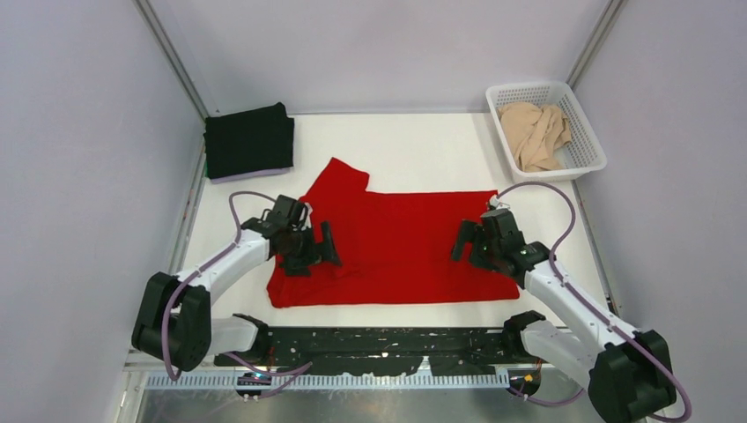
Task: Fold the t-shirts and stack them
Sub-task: Fold the flattened tshirt in 1/3 of the way
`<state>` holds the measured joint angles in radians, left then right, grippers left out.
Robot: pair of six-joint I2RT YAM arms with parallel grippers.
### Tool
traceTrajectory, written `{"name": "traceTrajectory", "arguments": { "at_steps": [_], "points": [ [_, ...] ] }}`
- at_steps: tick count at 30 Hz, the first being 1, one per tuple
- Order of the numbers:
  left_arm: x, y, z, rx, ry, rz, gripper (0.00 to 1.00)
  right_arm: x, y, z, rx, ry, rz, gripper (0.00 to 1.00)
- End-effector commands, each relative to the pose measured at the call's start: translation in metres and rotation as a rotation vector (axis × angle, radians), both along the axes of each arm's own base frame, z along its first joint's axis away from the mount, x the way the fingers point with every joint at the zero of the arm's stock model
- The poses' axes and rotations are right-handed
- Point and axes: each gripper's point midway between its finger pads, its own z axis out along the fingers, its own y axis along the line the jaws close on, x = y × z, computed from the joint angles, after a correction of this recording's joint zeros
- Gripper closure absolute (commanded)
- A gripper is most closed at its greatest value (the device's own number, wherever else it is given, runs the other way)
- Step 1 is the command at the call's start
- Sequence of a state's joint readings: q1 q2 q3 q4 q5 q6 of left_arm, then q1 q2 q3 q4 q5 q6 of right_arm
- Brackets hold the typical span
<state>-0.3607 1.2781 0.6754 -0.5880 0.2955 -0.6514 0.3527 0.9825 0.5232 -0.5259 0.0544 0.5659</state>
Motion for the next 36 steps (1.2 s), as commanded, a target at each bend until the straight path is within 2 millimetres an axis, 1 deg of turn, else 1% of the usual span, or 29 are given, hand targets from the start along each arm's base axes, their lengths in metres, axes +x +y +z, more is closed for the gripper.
{"name": "traceTrajectory", "arguments": {
  "at_steps": [1,3,7,12,22,26,27,29,30,31,32,33,34,35,36],
  "points": [
    [0.024,-0.01,0.019,-0.007,-0.08,-0.005,0.0,0.027,0.0,0.038,0.004,-0.221,0.011,0.05],
    [0.024,-0.02,0.016,-0.021,-0.072,-0.025,0.01,0.03,-0.002,0.044,-0.004,-0.26,0.014,0.04],
    [0.023,-0.036,0.005,-0.03,-0.033,-0.056,0.0,0.032,-0.006,0.045,-0.028,-0.279,0.011,0.05],
    [0.02,-0.04,-0.005,-0.015,-0.001,-0.067,0.0,0.034,-0.008,0.043,-0.054,-0.271,0.026,0.05],
    [0.034,-0.058,0.002,-0.043,-0.021,-0.092,0.0,0.04,-0.014,0.049,-0.089,-0.301,0.014,0.04],
    [0.035,-0.059,0.007,-0.03,-0.019,-0.102,0.0,0.042,-0.014,0.049,-0.091,-0.303,0.014,0.05],
    [0.035,-0.056,0.006,-0.01,-0.019,-0.1,0.01,0.042,-0.013,0.049,-0.092,-0.303,0.02,0.04],
    [0.03,-0.045,0.004,0.048,-0.001,-0.094,0.01,0.042,-0.006,0.049,-0.074,-0.307,0.067,0.04],
    [0.026,-0.037,0.002,0.082,0.004,-0.087,0.0,0.043,0.005,0.053,-0.034,-0.323,0.115,0.04],
    [0.023,-0.031,0.001,0.106,0.006,-0.083,0.0,0.043,0.011,0.053,-0.02,-0.329,0.141,0.04],
    [0.018,-0.026,-0.001,0.123,0.007,-0.083,0.0,0.044,0.024,0.058,0.017,-0.36,0.184,0.04],
    [0.015,-0.022,-0.002,0.13,0.003,-0.082,0.0,0.041,0.037,0.059,0.033,-0.37,0.24,0.04],
    [0.013,-0.019,-0.001,0.129,-0.003,-0.079,0.0,0.043,0.047,0.066,0.041,-0.41,0.279,0.04],
    [0.011,-0.017,-0.001,0.125,-0.012,-0.075,0.0,0.039,0.062,0.068,0.046,-0.425,0.34,0.04],
    [0.01,-0.015,-0.002,0.12,-0.019,-0.069,0.0,0.041,0.071,0.074,0.038,-0.463,0.392,0.04]
  ]
}}
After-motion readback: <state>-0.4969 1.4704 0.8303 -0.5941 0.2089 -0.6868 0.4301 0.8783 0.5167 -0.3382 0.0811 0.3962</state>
